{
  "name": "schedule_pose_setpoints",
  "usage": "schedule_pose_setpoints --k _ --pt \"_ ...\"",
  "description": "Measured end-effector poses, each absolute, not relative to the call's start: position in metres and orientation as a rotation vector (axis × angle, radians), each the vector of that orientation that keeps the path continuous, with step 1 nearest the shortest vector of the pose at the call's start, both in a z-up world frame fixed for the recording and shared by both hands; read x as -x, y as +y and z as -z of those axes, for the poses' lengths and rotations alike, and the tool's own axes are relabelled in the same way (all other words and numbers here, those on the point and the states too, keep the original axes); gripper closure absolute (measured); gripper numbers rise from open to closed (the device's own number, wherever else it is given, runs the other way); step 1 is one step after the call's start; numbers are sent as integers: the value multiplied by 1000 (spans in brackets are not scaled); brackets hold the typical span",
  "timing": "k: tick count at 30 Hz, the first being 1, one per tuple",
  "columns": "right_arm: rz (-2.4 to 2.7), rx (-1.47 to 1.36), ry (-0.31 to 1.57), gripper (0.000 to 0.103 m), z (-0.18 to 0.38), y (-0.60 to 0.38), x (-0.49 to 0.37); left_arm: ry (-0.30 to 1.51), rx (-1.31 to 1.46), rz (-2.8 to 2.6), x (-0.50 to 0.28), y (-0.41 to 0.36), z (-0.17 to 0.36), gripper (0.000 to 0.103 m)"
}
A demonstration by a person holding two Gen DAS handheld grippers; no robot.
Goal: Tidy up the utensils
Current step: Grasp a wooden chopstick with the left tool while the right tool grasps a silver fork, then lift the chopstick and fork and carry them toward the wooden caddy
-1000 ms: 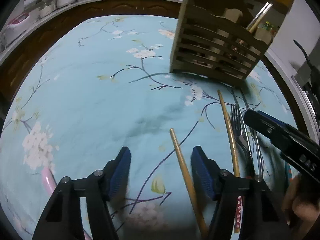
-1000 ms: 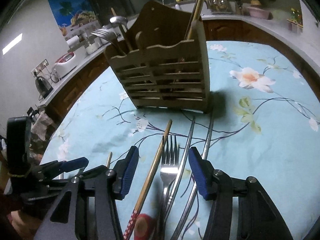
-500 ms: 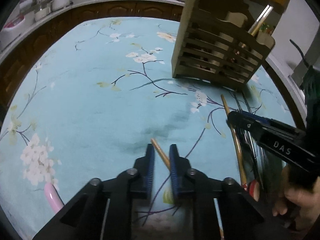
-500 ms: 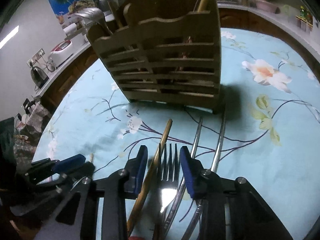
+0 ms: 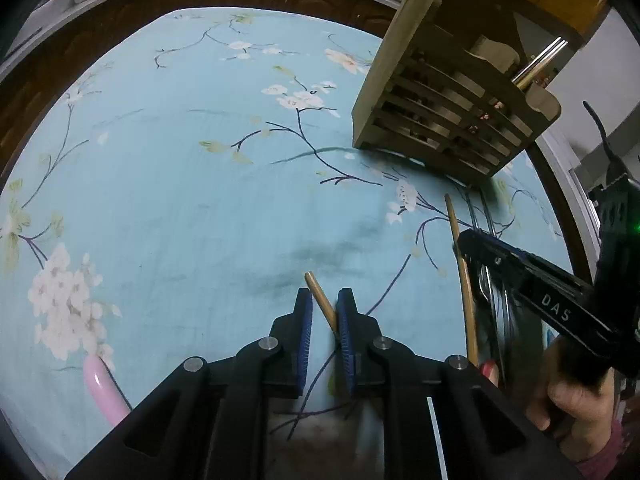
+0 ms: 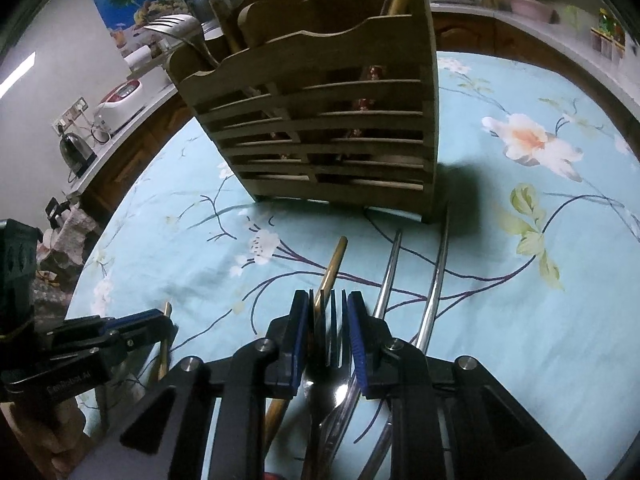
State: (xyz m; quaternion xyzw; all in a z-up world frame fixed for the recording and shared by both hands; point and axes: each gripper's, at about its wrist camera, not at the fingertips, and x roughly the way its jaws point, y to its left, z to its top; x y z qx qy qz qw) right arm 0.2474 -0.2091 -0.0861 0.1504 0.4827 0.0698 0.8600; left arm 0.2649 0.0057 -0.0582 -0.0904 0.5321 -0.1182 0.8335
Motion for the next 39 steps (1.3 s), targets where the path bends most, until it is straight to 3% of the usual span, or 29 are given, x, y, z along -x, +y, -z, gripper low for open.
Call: schedule_pose_setpoints --k 10,39 --pt "-146 -325 944 84 72 -211 -232 1097 215 273 -262 6 58 100" --pt "-74 -322 706 84 -24 -229 -164 782 282 335 -157 52 -70 100"
